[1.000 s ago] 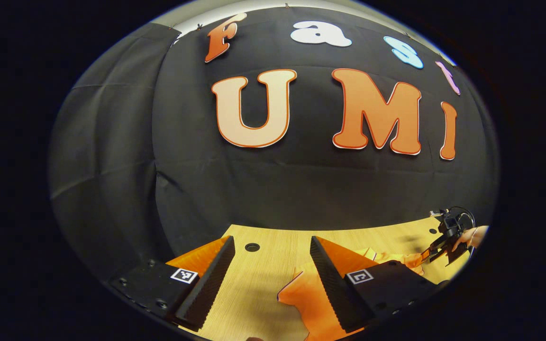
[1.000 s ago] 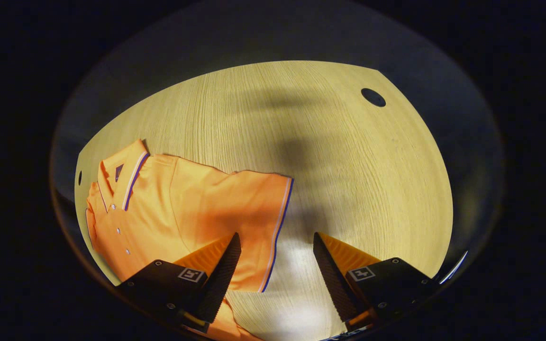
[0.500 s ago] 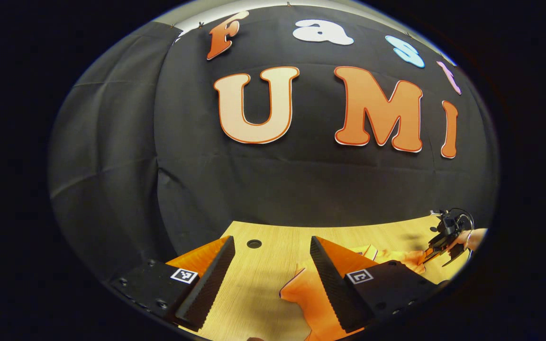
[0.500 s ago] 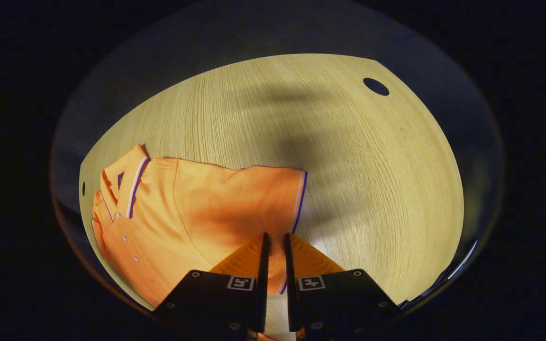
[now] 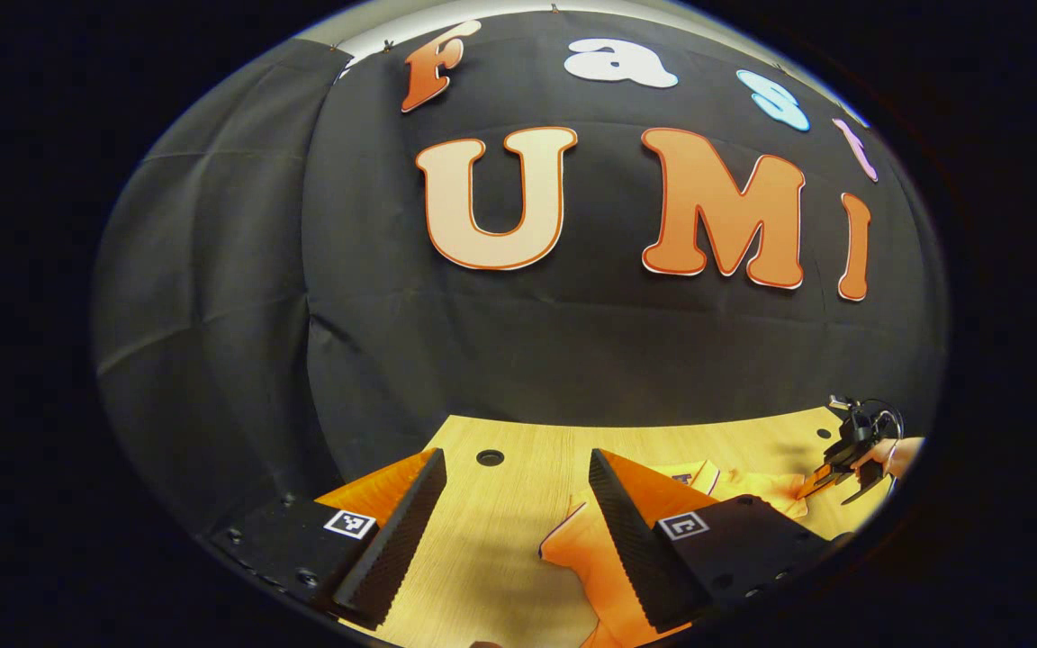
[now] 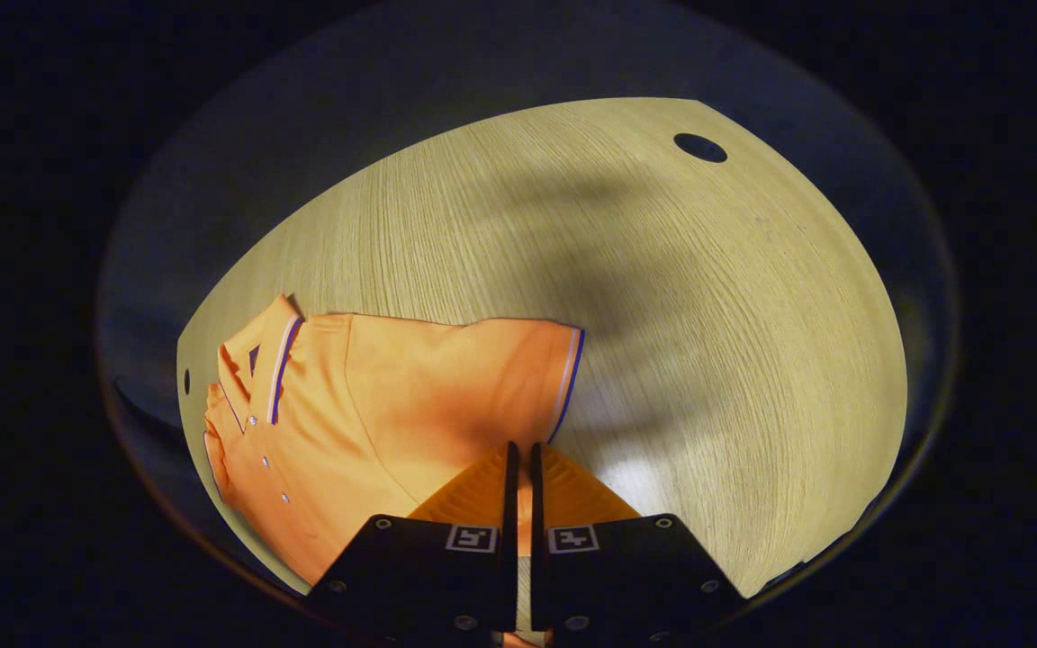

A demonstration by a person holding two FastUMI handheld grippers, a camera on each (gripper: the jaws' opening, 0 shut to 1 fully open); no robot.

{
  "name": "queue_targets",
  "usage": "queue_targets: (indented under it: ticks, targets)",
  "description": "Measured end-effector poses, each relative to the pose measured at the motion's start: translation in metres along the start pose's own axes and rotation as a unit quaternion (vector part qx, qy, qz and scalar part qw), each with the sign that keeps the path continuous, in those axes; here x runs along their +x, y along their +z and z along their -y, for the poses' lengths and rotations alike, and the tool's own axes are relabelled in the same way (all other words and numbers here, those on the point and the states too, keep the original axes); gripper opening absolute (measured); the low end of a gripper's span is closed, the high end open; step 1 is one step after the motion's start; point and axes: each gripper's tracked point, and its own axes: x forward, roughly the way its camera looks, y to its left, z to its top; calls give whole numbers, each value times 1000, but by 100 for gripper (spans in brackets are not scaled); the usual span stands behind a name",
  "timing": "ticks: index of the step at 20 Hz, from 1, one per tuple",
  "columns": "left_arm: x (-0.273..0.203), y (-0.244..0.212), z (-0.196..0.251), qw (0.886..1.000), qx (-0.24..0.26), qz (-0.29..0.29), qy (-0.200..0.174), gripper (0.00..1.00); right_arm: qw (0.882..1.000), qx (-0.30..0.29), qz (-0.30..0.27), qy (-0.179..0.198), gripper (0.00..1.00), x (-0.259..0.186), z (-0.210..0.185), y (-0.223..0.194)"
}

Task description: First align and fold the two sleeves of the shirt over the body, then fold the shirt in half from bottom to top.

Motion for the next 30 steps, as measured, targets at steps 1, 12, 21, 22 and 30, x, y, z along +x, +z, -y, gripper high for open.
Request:
queue_targets:
  ticks: [1,12,21,22,30]
  targets:
    - [-2,1,-2,1000,-1,3,0,98,1000,-4,15,7,7,-7,-6,6]
    - [-16,1,-28,1000,-5,13,-4,98,988,-126,82,44,6,-77,-105,3]
    - [-27,-10,-63,1000,-11,9,4,98,968,-230,84,58,6,-74,-184,-34]
    - [-27,-11,-65,1000,-12,8,6,98,966,-238,84,62,6,-71,-191,-37]
    - [-27,-18,-76,1000,-24,-4,12,98,953,-261,57,146,12,-62,-252,-78]
